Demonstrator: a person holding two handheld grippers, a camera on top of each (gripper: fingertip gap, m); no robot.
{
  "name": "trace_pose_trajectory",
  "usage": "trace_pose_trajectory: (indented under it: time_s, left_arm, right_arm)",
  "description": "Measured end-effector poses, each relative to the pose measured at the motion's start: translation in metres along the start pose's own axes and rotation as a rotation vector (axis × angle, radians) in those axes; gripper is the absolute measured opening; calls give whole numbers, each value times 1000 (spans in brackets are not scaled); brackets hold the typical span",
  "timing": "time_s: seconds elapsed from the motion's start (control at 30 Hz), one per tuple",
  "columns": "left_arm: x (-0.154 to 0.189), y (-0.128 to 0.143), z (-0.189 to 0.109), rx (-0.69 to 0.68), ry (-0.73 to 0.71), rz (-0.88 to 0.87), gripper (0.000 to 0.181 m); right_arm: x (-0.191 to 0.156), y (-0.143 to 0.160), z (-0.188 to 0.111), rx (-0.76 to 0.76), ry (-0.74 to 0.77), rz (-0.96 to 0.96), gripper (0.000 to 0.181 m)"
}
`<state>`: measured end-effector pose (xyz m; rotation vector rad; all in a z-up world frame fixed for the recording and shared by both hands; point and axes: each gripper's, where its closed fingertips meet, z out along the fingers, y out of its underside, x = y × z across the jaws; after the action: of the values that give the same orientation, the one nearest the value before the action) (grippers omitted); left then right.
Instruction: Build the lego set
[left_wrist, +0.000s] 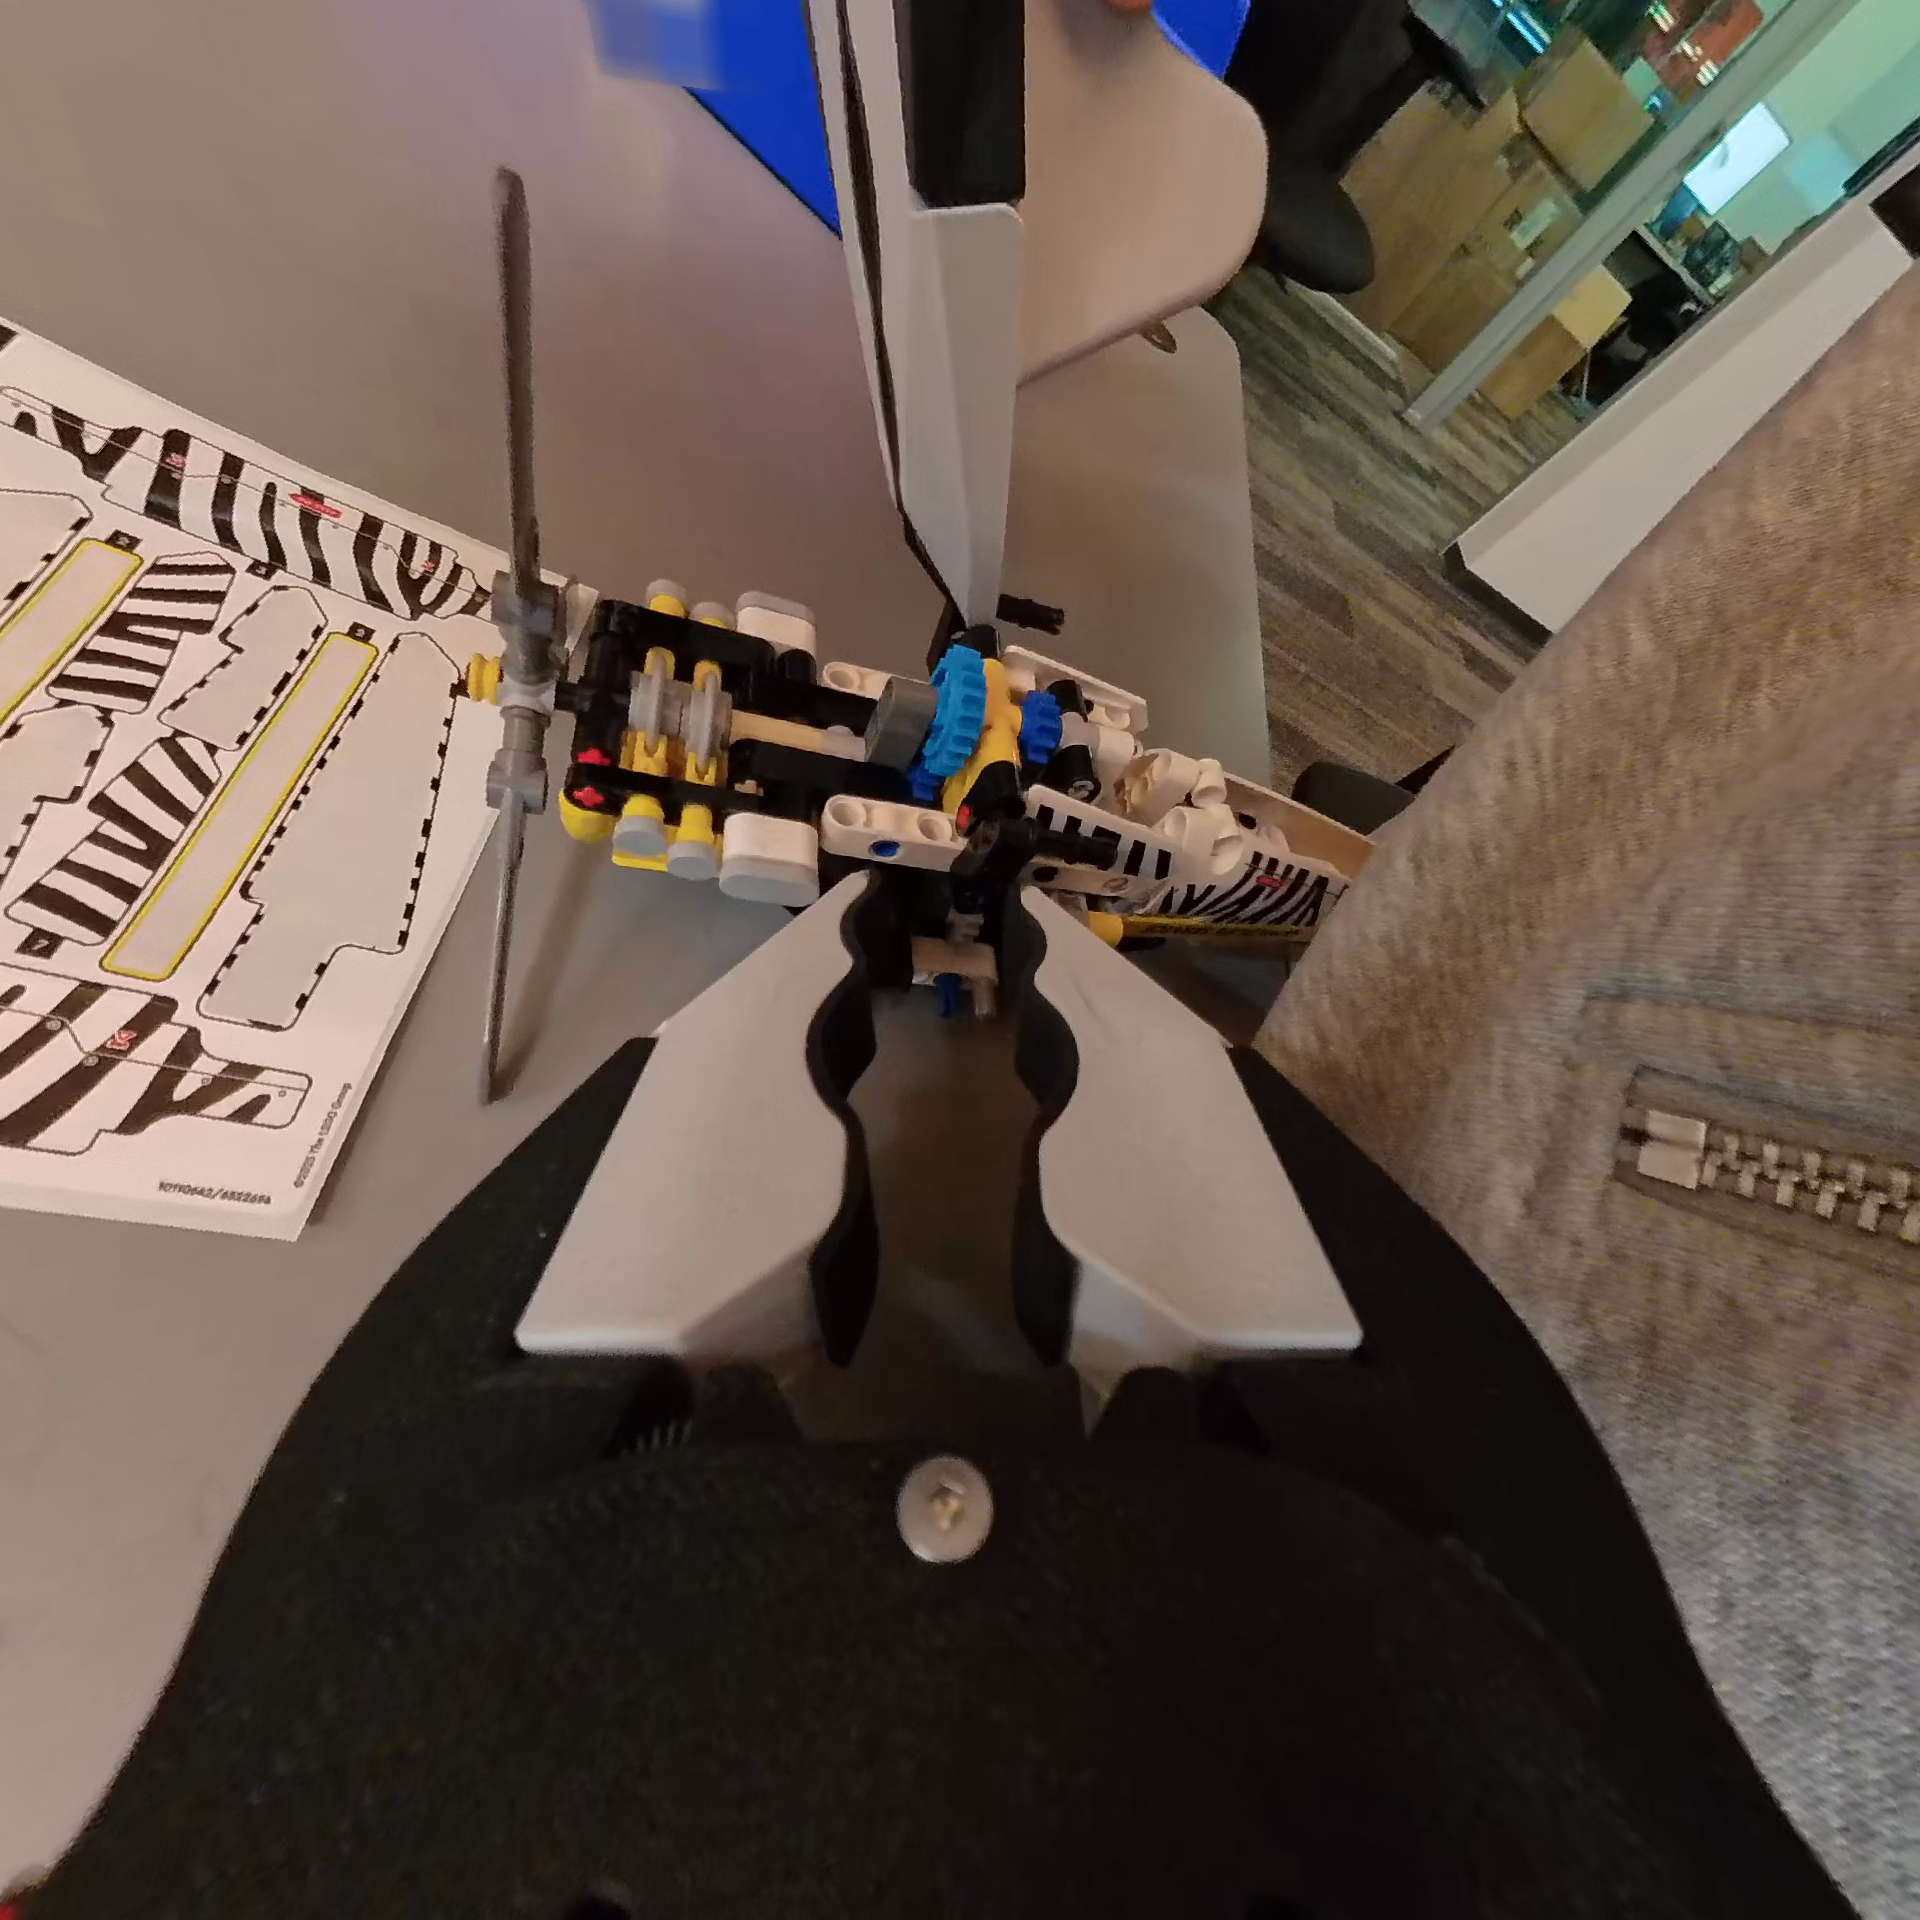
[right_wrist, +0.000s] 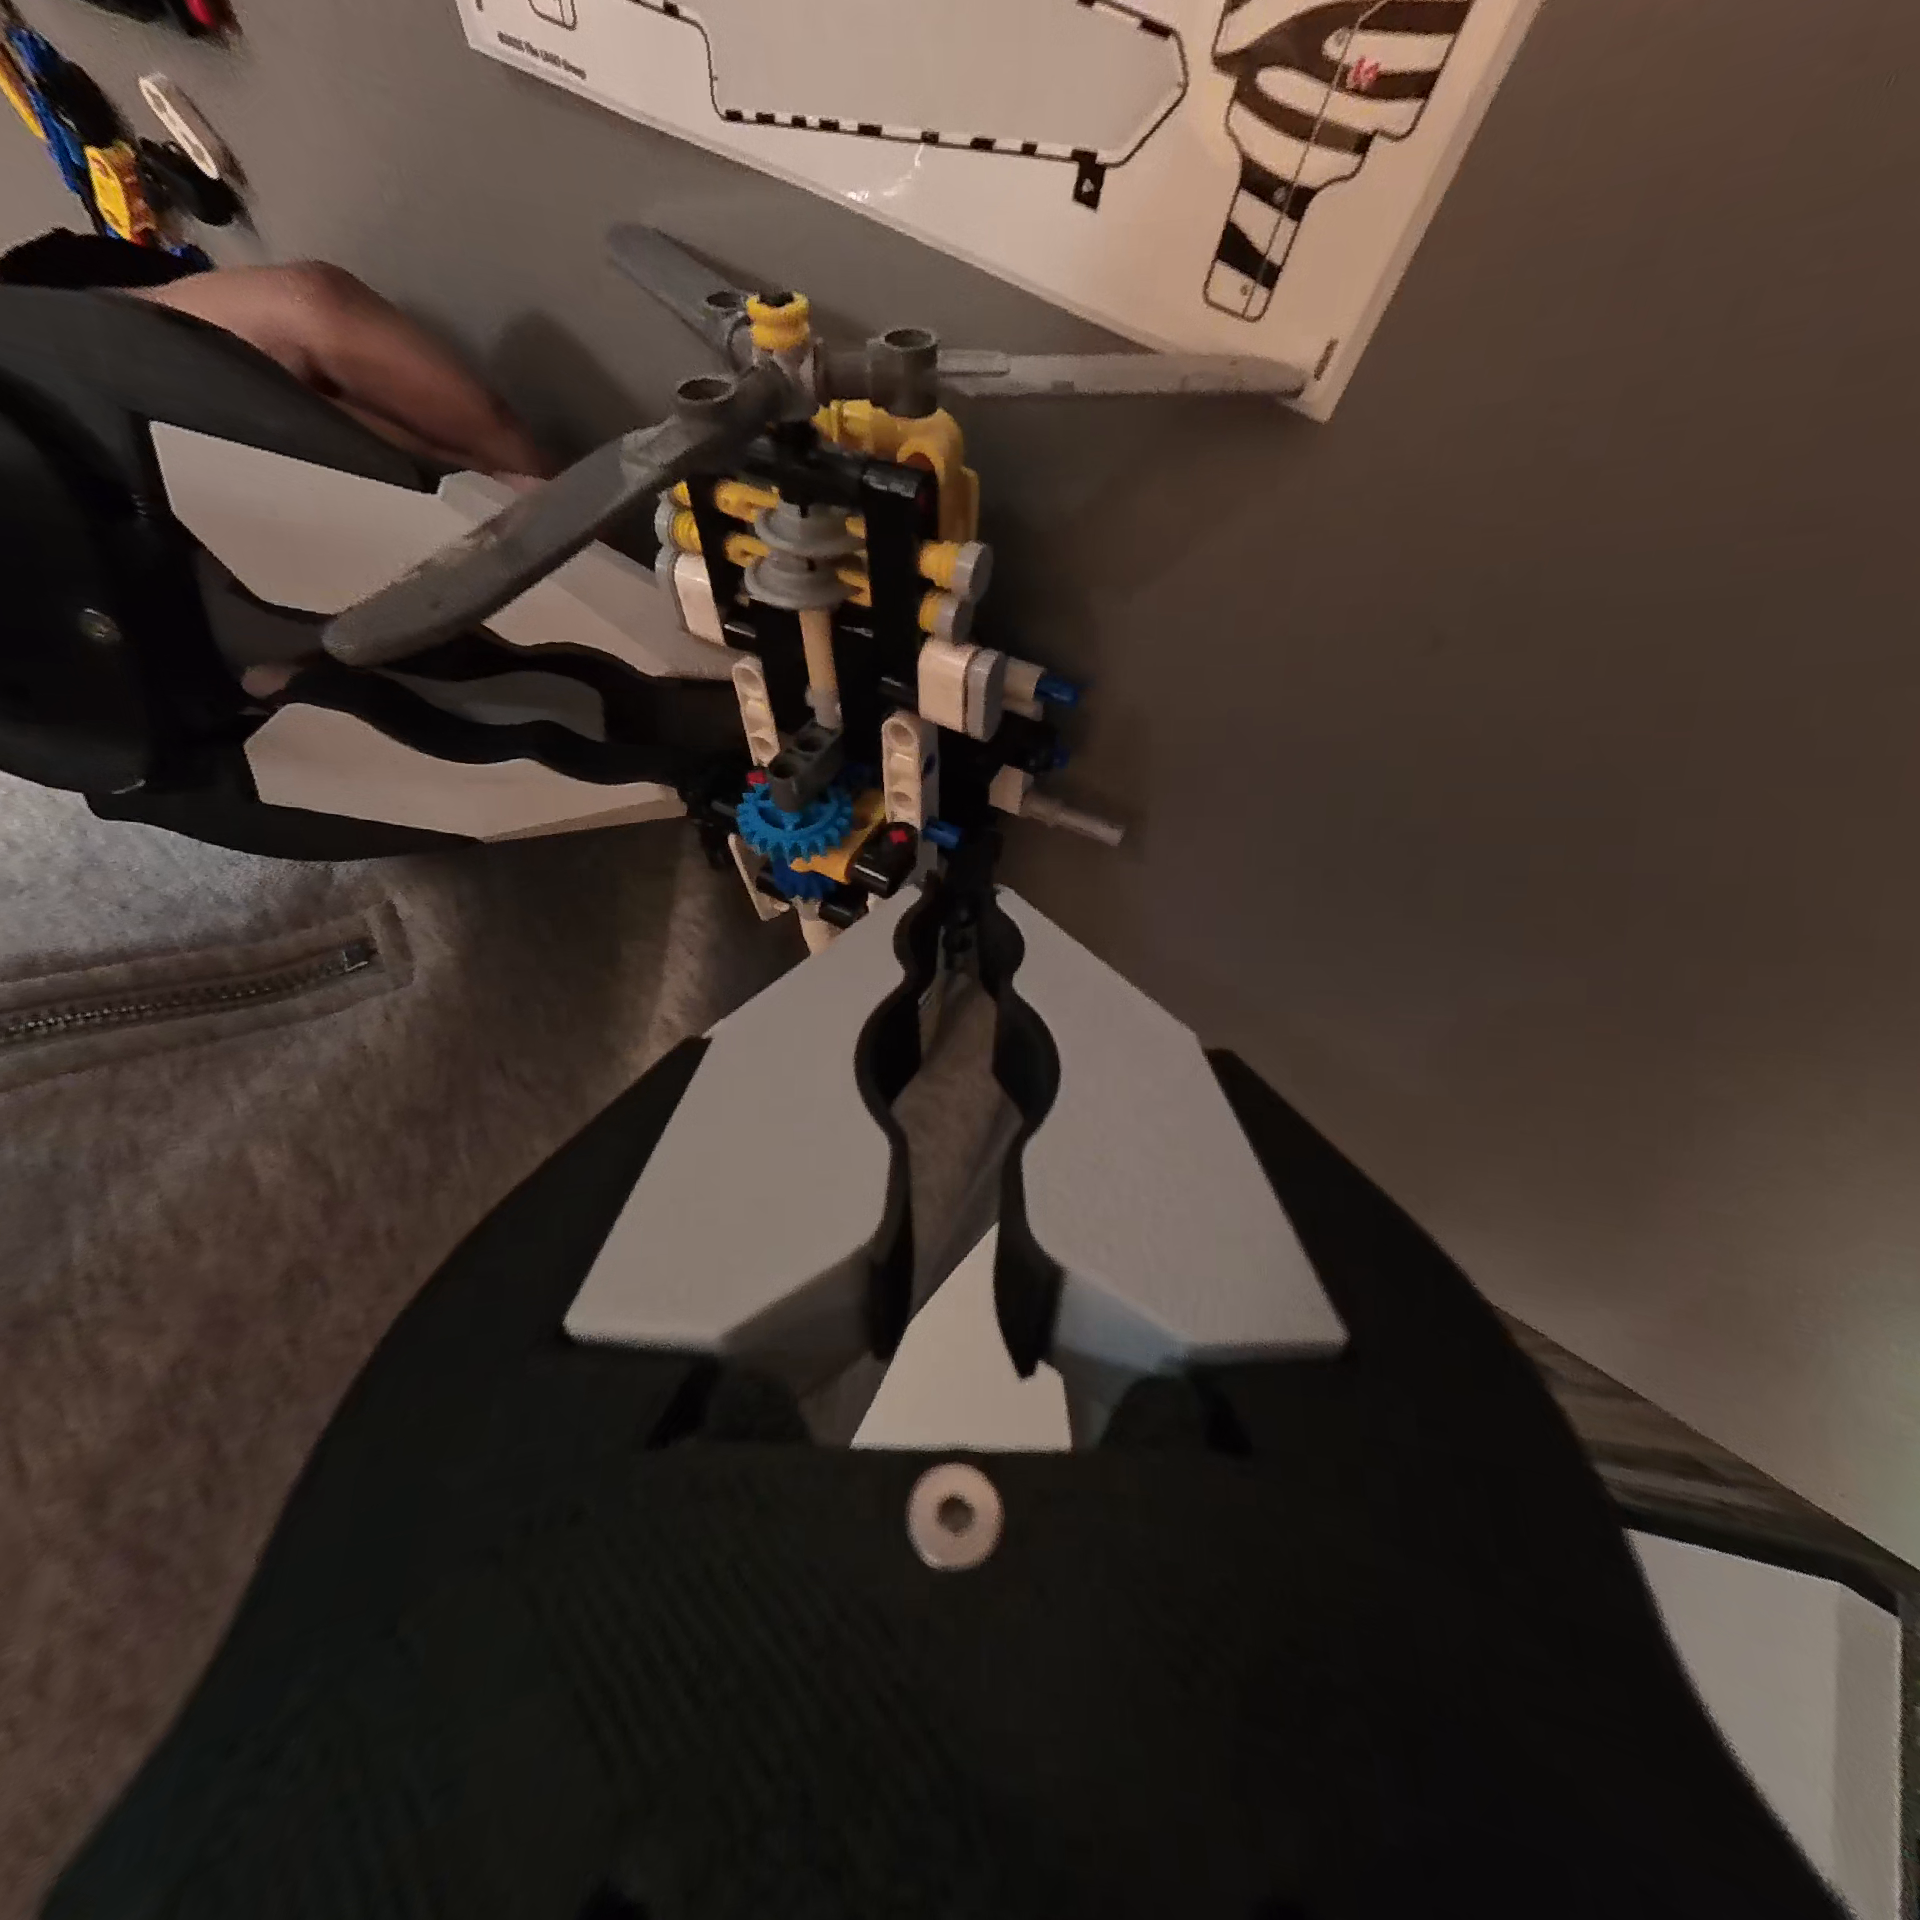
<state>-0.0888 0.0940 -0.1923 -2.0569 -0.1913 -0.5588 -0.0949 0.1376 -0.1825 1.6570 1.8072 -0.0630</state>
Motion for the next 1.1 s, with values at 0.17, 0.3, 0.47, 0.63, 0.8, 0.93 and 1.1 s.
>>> trace_pose_trajectory:
  time_s: [0.17,0.3,0.47,0.63,0.8,0.93,1.1]
  left_arm:
    - [0,0,0,0,7,-8,18]
    - [0,0,0,-1,8,-10,17]
    - [0,0,0,0,5,-5,17]
    - [0,0,0,2,4,-3,16]
    - [3,-1,-1,8,18,-1,5]
    - [2,-1,-1,12,29,-16,7]
    - [3,-1,-1,8,29,-13,6]
  right_arm:
    - [-3,1,0,-5,4,-9,5]
    - [-3,1,0,-6,1,-21,5]
    - [-2,2,0,-7,-69,-46,5]
    - [-1,4,1,-24,-124,-123,4]
    - [0,3,-1,-47,-198,-159,4]
    - [-1,1,-1,-59,-214,-90,4]
    - [-2,3,0,-93,-167,-99,5]
